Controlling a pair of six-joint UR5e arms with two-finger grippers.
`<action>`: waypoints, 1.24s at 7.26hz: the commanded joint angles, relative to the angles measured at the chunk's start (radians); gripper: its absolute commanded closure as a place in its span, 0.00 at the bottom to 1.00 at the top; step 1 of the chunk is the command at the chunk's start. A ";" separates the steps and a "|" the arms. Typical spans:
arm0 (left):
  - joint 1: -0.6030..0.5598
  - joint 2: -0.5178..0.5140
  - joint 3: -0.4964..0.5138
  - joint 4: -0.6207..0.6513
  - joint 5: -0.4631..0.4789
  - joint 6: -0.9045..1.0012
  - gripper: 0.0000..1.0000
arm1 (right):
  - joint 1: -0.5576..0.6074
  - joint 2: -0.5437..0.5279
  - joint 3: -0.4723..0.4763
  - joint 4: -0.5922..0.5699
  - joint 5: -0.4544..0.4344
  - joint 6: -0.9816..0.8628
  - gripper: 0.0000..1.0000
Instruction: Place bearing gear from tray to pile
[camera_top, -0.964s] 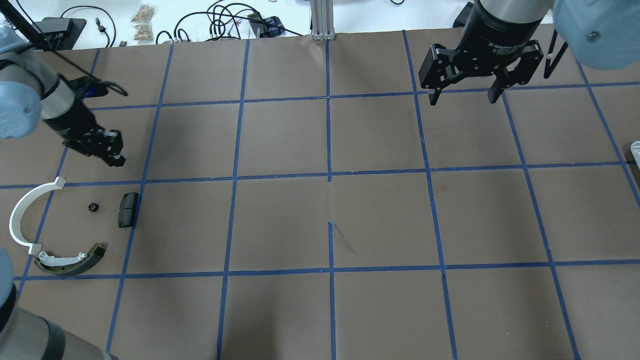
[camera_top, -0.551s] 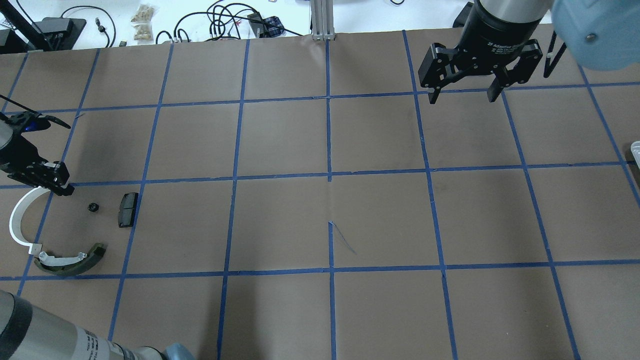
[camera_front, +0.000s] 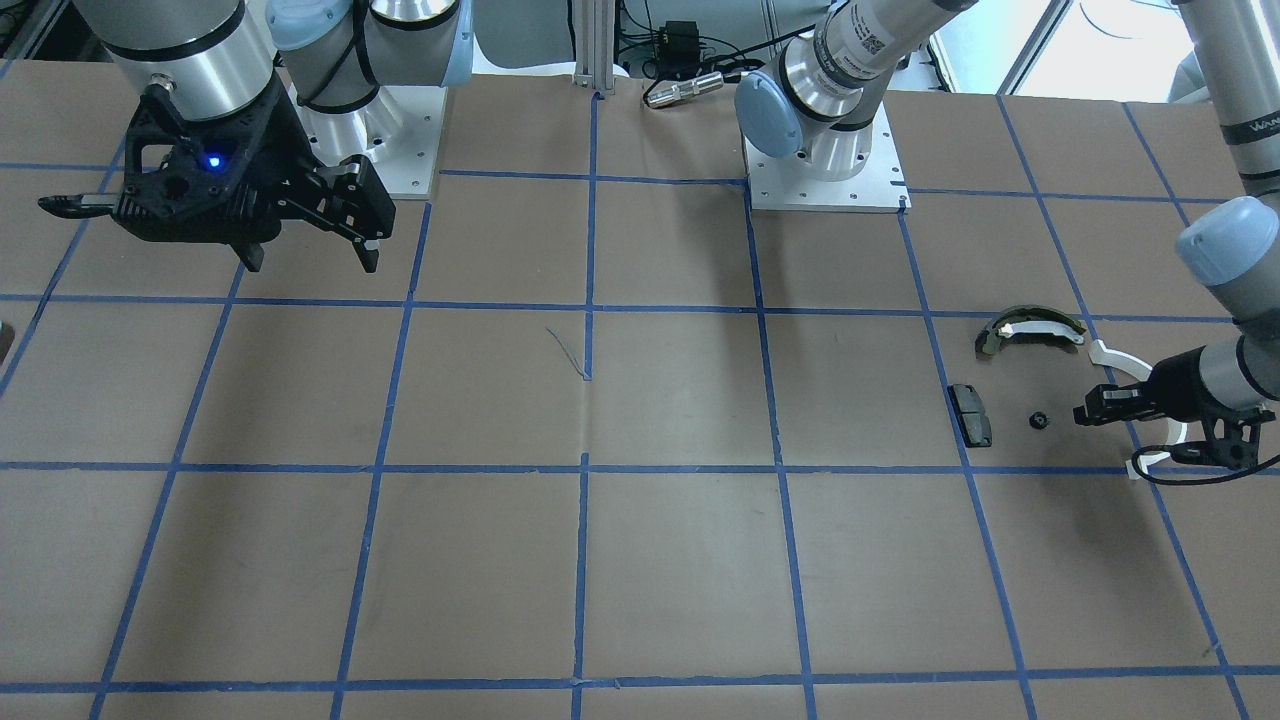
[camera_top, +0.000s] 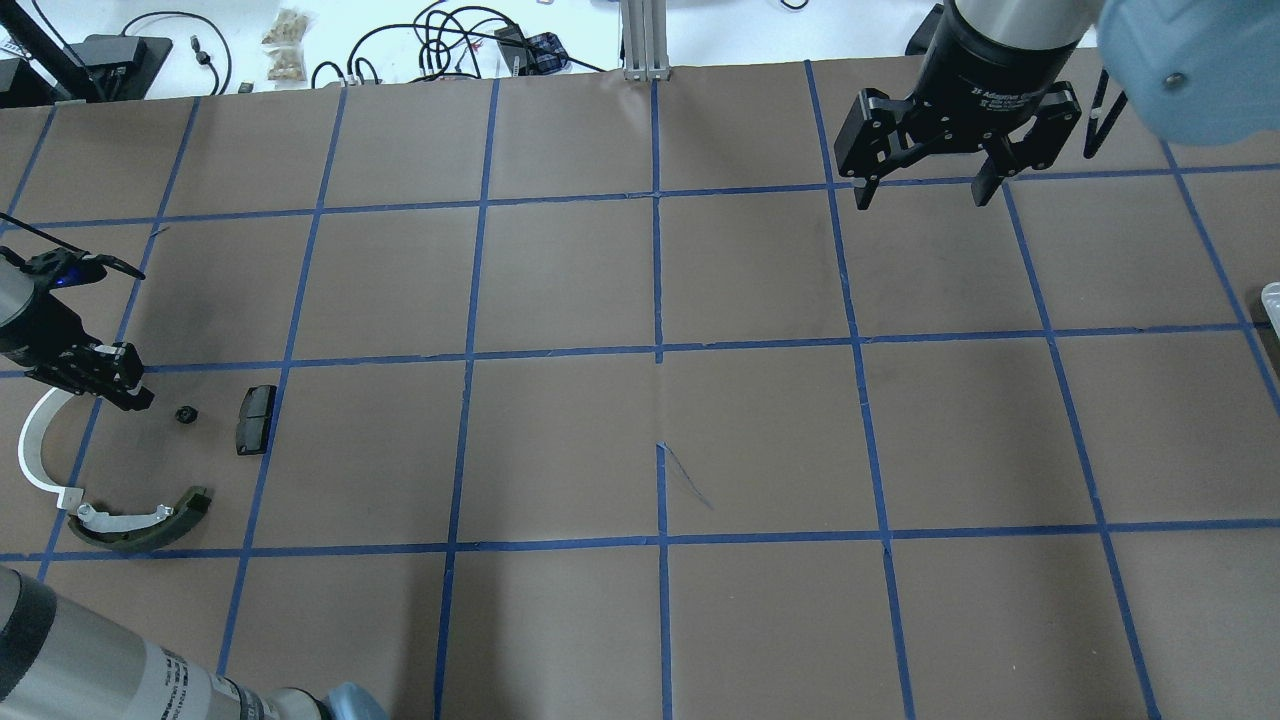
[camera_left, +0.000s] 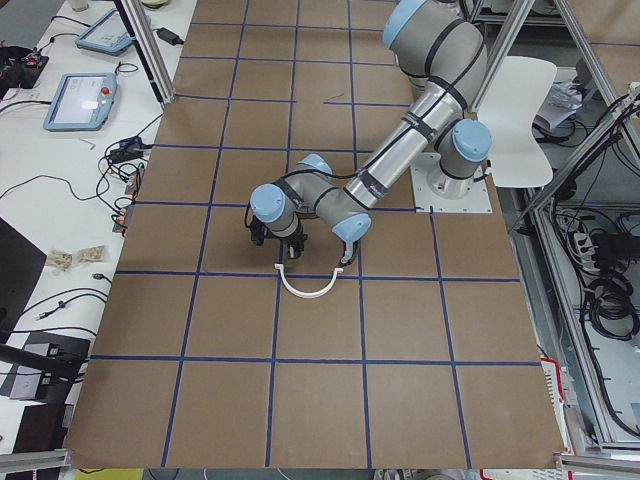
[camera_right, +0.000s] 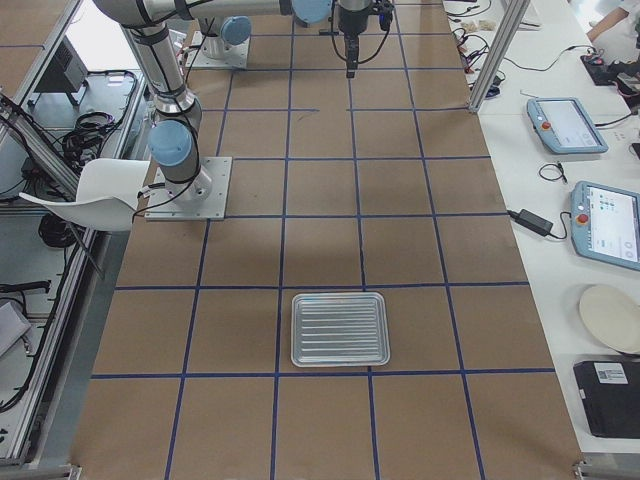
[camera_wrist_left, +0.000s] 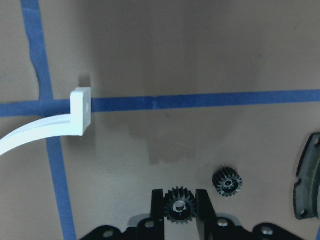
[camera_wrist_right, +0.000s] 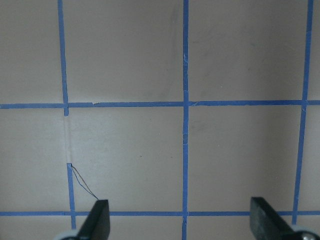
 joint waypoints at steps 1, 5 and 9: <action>-0.003 -0.003 -0.001 -0.001 -0.008 -0.002 1.00 | -0.001 0.000 0.002 0.001 -0.001 -0.001 0.00; -0.005 -0.009 -0.004 -0.007 -0.014 -0.004 0.54 | 0.001 -0.002 0.002 0.002 0.001 -0.002 0.00; -0.015 0.027 0.019 -0.013 -0.007 0.001 0.00 | 0.002 0.000 0.003 0.001 0.022 -0.002 0.00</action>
